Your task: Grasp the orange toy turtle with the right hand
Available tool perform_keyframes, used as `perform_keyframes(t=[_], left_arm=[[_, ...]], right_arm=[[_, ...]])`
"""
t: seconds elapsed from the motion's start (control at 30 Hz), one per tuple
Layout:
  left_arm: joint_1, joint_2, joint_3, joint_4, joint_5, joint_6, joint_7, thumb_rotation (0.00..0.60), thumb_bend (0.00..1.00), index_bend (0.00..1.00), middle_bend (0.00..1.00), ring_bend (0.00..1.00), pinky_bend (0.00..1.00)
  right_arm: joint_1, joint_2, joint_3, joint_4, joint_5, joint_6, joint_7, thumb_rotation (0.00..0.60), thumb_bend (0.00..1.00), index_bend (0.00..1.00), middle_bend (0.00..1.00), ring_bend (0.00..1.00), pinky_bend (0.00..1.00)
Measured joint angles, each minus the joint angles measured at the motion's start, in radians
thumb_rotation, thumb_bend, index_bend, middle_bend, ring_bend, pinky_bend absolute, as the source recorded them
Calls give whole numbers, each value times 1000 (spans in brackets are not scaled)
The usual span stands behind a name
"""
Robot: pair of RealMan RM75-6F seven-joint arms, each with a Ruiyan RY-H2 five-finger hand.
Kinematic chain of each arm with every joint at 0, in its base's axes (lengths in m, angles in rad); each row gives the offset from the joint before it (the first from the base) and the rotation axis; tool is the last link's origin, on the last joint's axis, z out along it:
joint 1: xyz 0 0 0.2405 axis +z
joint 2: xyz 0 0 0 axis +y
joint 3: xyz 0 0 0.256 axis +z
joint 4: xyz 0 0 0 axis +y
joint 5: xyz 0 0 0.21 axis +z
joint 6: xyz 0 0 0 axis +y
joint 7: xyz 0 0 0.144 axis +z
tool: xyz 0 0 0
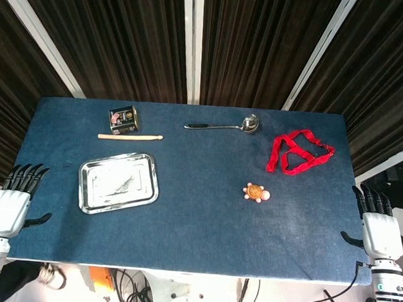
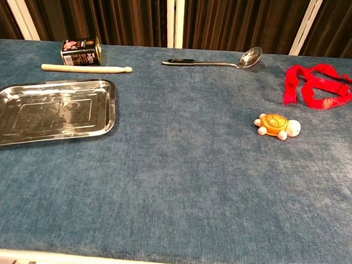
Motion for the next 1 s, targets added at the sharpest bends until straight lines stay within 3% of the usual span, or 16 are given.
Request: perform_keyframes(t=[0.63,0.83,1.0], left_arm=[[-6,7,-8,-3,-15,-15,-7,600,60,89,36,0,33],[-18,6,-9,2,-7,-27,-8,600,60,89,36,0,32],[-12,6,-2,-2,-10,-25,-1,600,60,89,36,0,32]], right_arm=[[39,11,11,-26,15,-55,-47,600,56,0,0,0,0],[127,14,23,-31,9,-153,-143,600,70,0,7,0,0],[238,-44,47,-10,19,-263,-225,600,105,1,44,0,0]])
